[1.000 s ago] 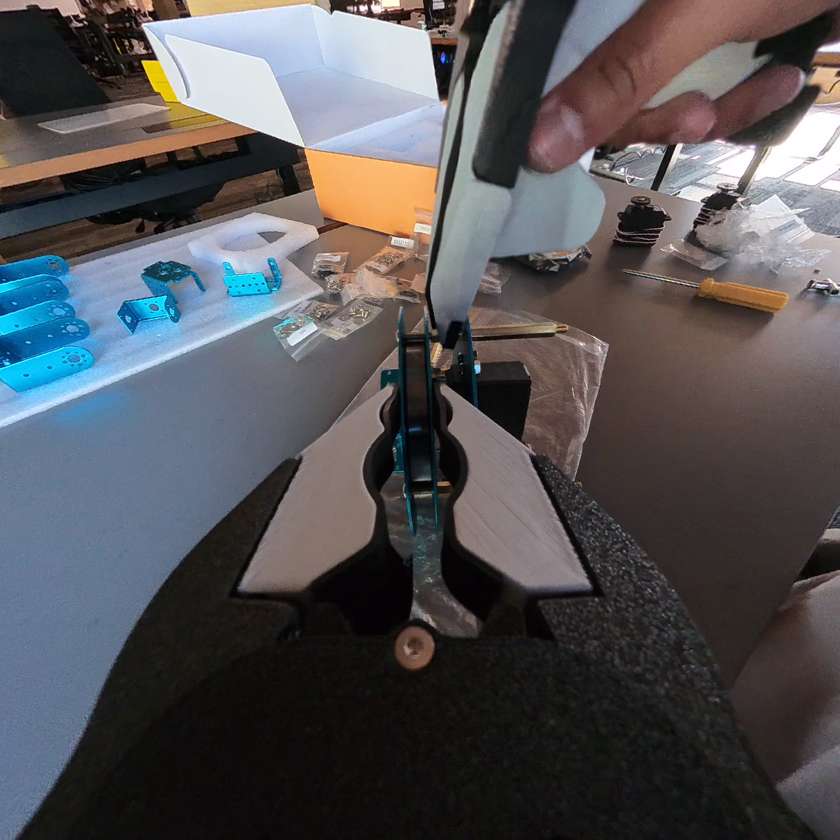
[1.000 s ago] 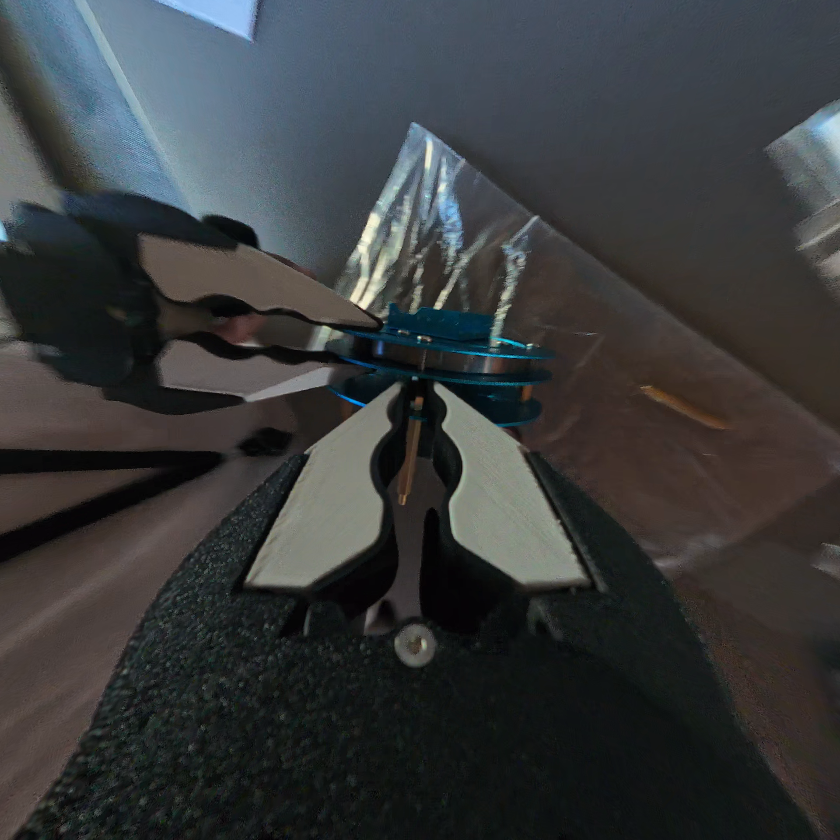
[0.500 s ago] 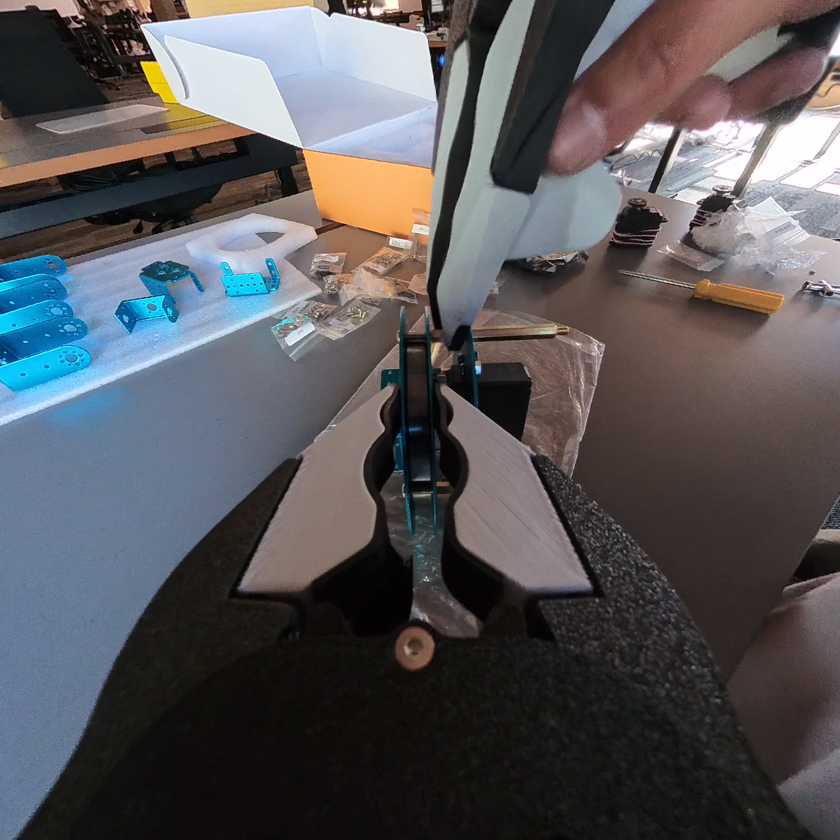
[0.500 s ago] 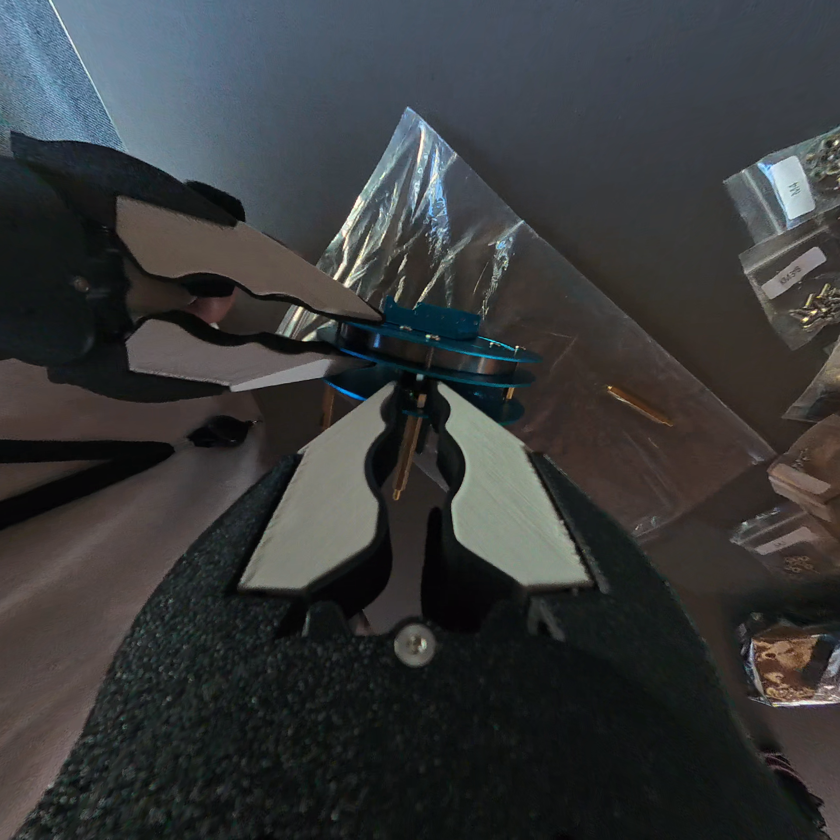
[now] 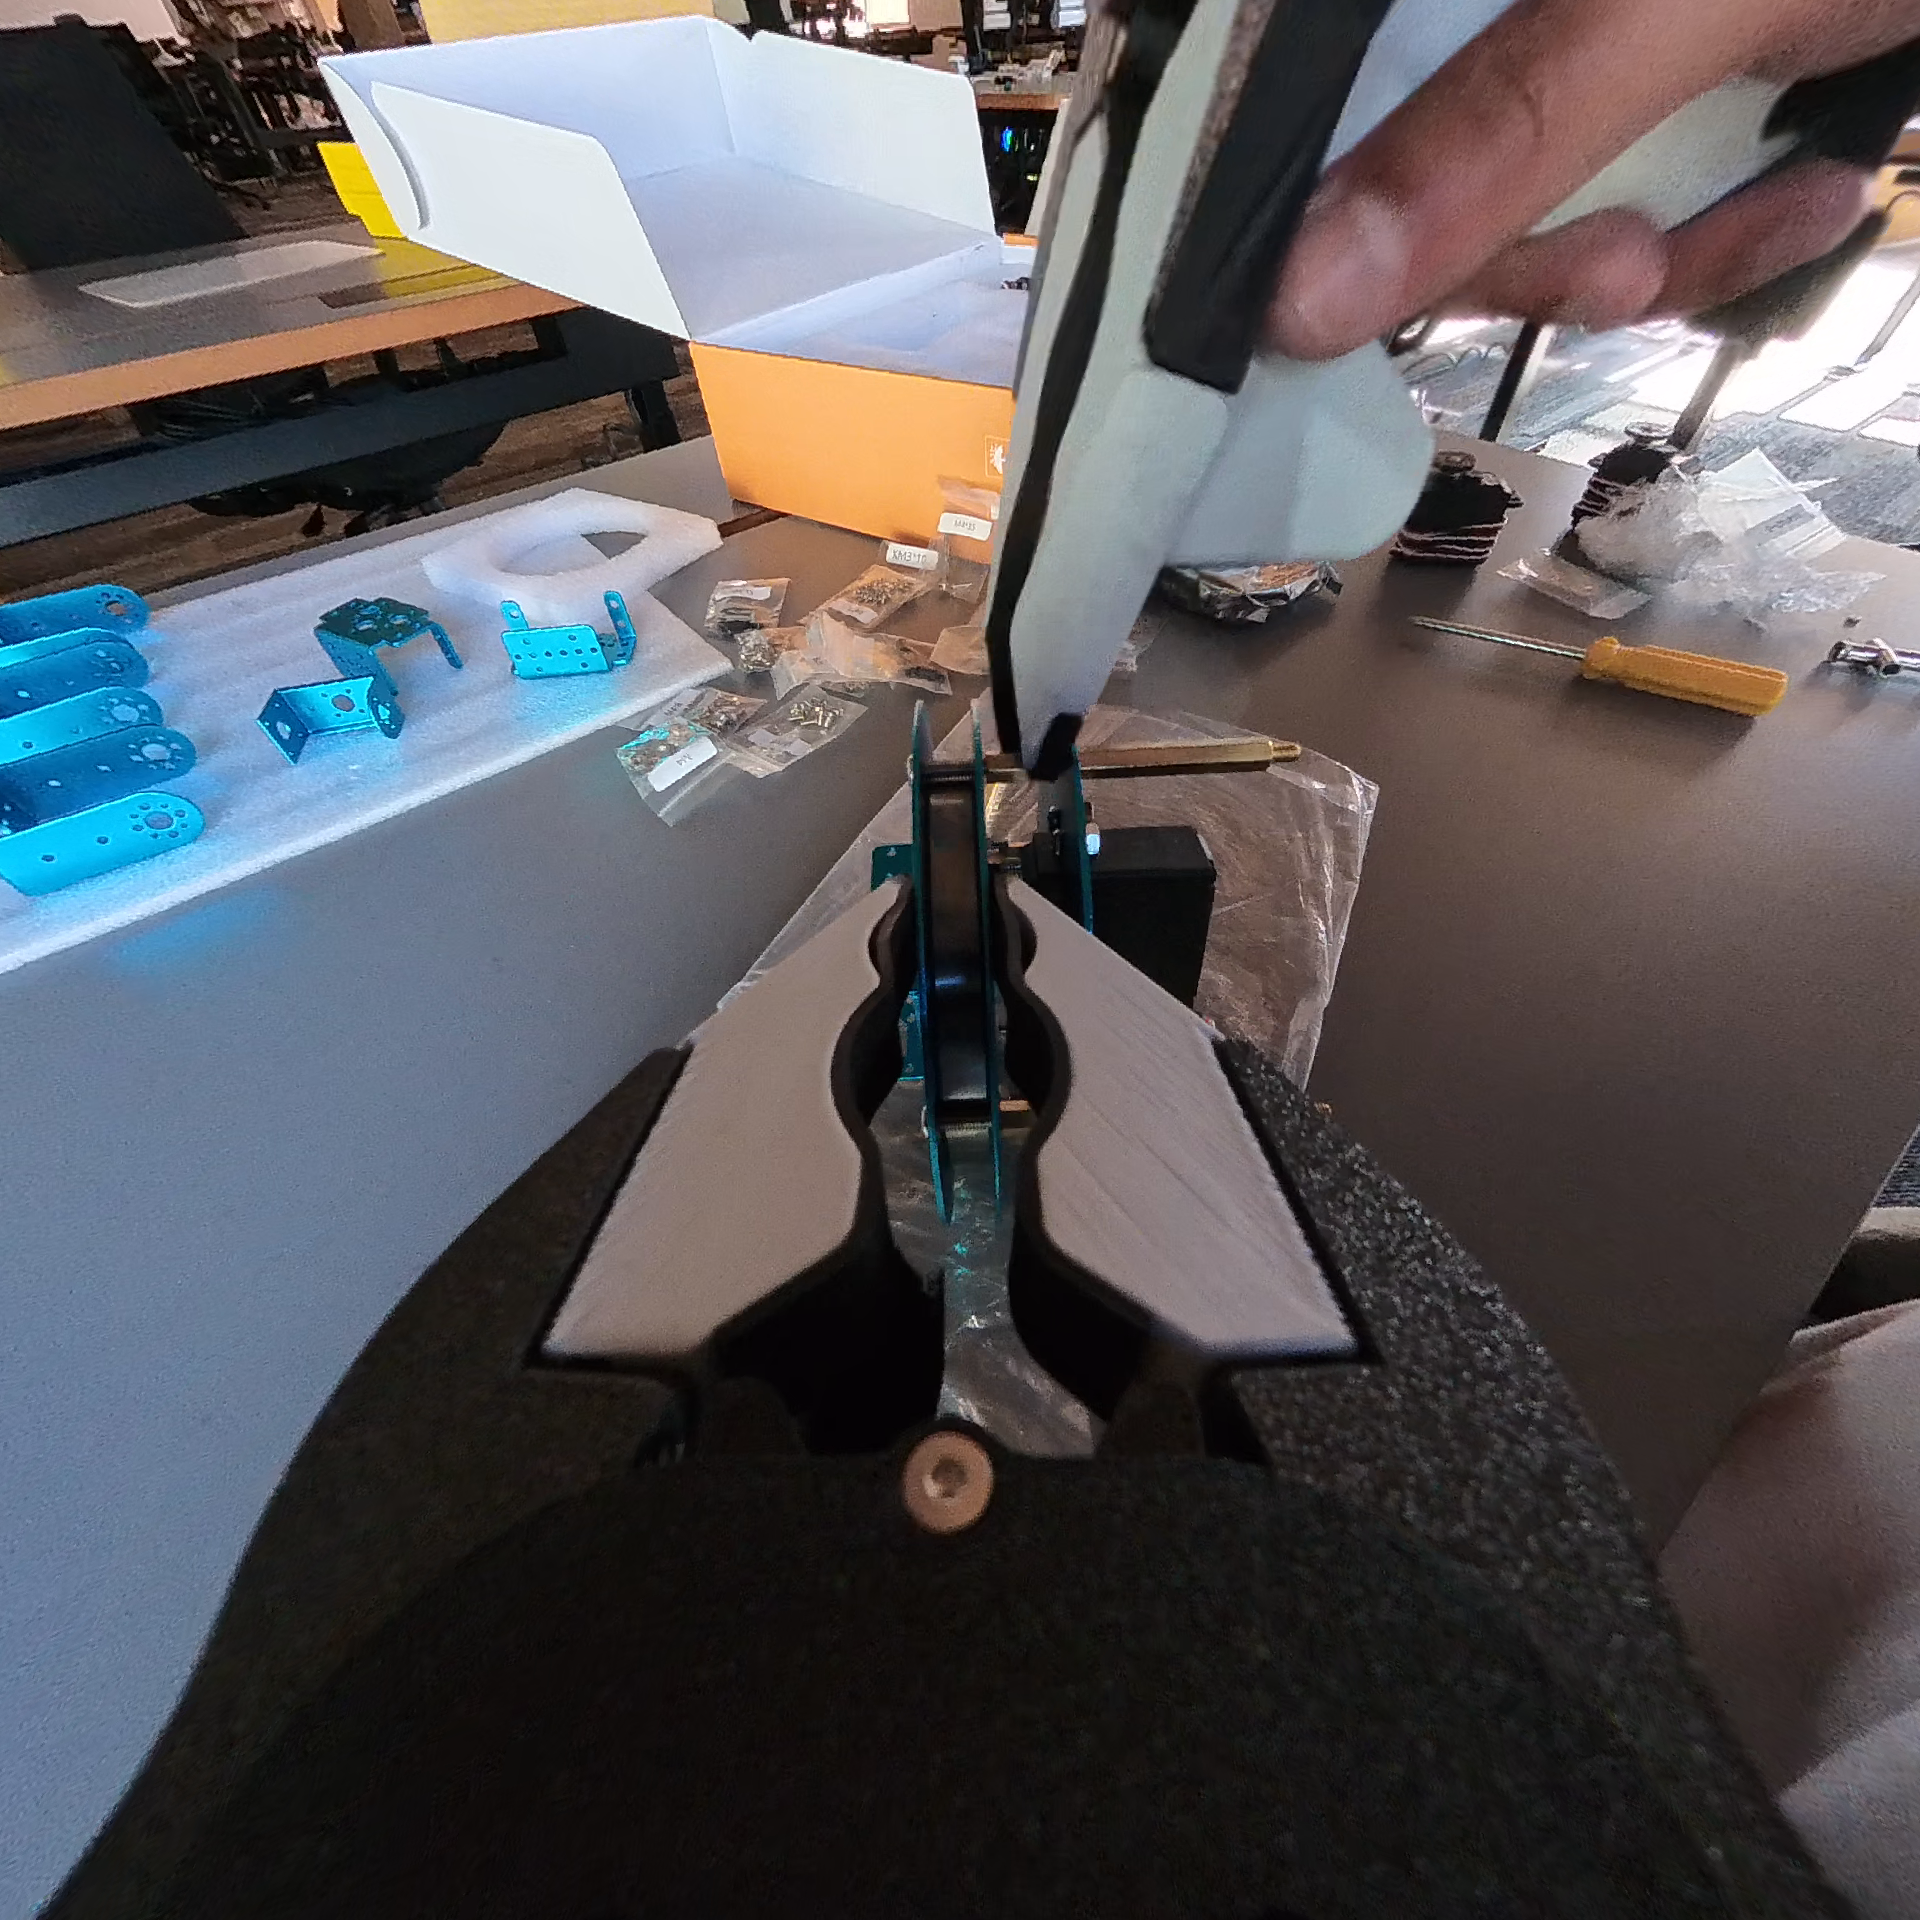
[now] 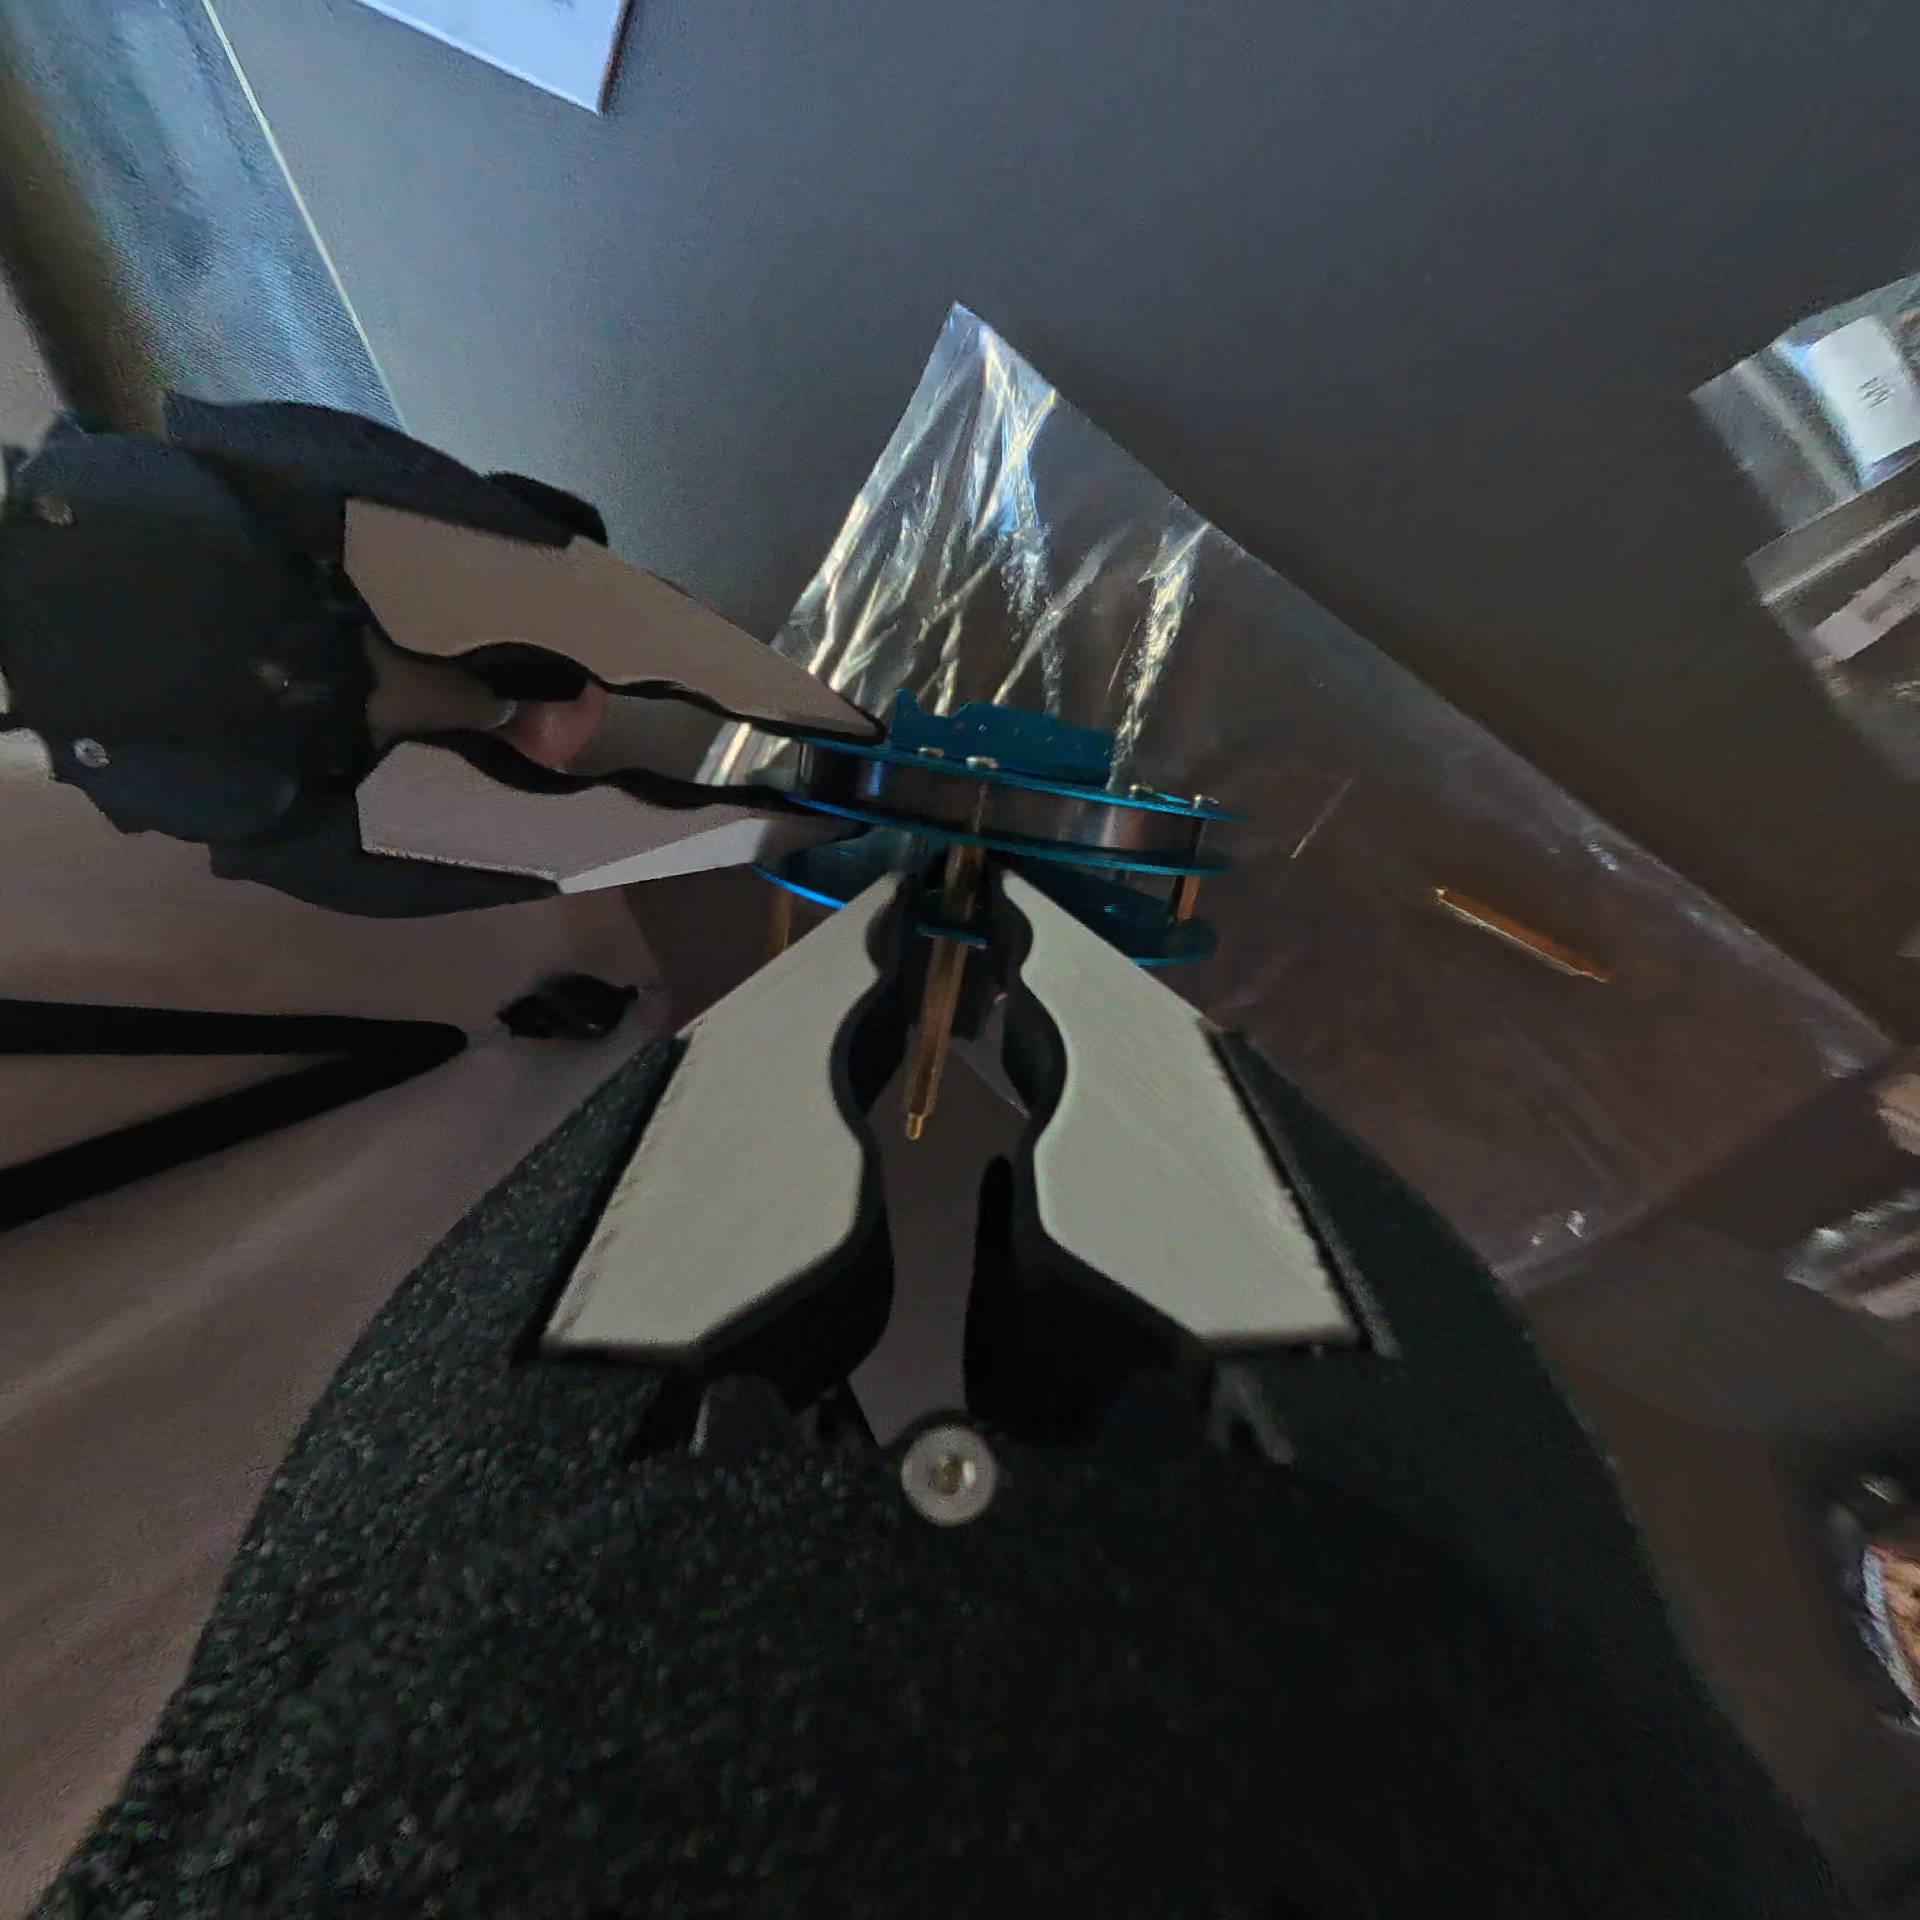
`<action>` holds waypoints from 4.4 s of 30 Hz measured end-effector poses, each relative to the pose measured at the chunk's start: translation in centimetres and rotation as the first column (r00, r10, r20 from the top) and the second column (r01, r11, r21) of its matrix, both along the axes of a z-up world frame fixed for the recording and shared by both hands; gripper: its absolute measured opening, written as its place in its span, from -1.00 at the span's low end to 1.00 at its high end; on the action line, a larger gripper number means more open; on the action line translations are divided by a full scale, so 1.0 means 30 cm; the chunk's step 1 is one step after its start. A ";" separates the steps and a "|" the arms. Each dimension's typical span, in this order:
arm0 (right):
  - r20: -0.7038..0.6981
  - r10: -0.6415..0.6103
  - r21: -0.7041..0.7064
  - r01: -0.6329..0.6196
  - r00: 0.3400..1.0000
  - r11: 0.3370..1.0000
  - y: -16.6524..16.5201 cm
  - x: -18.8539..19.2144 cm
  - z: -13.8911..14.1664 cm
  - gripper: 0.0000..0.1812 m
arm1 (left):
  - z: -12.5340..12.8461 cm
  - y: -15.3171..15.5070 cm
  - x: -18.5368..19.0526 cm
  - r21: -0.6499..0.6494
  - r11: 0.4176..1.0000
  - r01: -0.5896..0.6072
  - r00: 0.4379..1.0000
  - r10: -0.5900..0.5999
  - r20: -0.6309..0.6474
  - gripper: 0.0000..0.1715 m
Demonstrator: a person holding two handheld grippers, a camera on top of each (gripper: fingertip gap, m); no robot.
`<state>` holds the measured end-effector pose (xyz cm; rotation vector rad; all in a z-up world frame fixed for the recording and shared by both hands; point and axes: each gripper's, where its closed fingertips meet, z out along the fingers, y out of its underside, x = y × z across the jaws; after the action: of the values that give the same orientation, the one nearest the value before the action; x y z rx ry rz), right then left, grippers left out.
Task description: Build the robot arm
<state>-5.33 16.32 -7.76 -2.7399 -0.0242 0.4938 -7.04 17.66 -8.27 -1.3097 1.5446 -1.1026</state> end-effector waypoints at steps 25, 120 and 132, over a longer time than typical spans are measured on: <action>0.071 -0.044 -0.060 0.048 0.997 0.997 -0.010 0.051 -0.036 -0.68 | 0.001 -0.011 0.007 0.018 1.000 0.003 1.000 -0.003 0.007 -0.86; -0.263 -0.085 -0.091 0.063 0.961 0.994 -0.032 -0.002 -0.013 -0.95 | 0.003 -0.038 0.005 0.077 0.997 0.000 1.000 -0.001 0.021 -0.86; 0.143 0.013 -0.023 -0.010 0.990 1.000 -0.039 -0.003 0.003 -0.84 | 0.003 -0.044 0.005 0.076 0.997 0.005 1.000 -0.006 0.020 -0.86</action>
<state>-5.41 15.14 -7.67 -2.7930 -0.0714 0.3010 -6.88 16.34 -8.17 -1.2401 1.5607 -1.0473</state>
